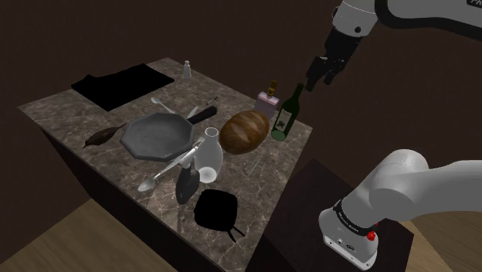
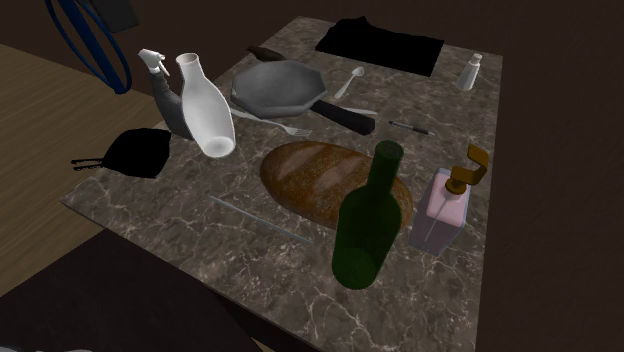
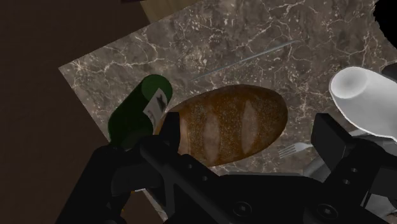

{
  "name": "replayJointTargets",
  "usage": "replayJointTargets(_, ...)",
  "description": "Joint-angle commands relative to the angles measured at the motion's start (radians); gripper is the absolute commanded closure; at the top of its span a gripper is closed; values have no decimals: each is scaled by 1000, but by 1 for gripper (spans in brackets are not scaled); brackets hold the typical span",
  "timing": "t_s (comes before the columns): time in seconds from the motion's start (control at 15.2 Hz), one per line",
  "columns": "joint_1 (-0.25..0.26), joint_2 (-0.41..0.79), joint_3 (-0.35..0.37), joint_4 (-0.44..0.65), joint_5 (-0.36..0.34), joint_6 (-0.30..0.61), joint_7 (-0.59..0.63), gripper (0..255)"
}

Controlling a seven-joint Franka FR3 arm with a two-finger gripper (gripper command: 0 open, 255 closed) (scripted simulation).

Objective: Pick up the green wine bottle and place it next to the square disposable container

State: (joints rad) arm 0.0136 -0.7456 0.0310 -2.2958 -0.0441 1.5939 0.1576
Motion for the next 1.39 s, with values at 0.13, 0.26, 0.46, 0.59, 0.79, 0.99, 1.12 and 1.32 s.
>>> replayJointTargets(0.13, -14, 25, -33, -16, -21, 49, -30, 0)
replayJointTargets(0.26, -29, 55, -66, -26, -41, 98, -60, 0)
replayJointTargets(0.46, -49, 108, -115, -33, -66, 172, -104, 0)
replayJointTargets(0.59, -61, 149, -148, -32, -80, 221, -133, 0)
replayJointTargets(0.79, -78, 217, -197, -20, -94, 293, -177, 0)
replayJointTargets(0.99, -92, 294, -246, 3, -100, 361, -223, 0)
replayJointTargets(1.12, -99, 350, -278, 24, -98, 404, -255, 0)
replayJointTargets(1.32, -108, 437, -324, 65, -84, 464, -306, 0)
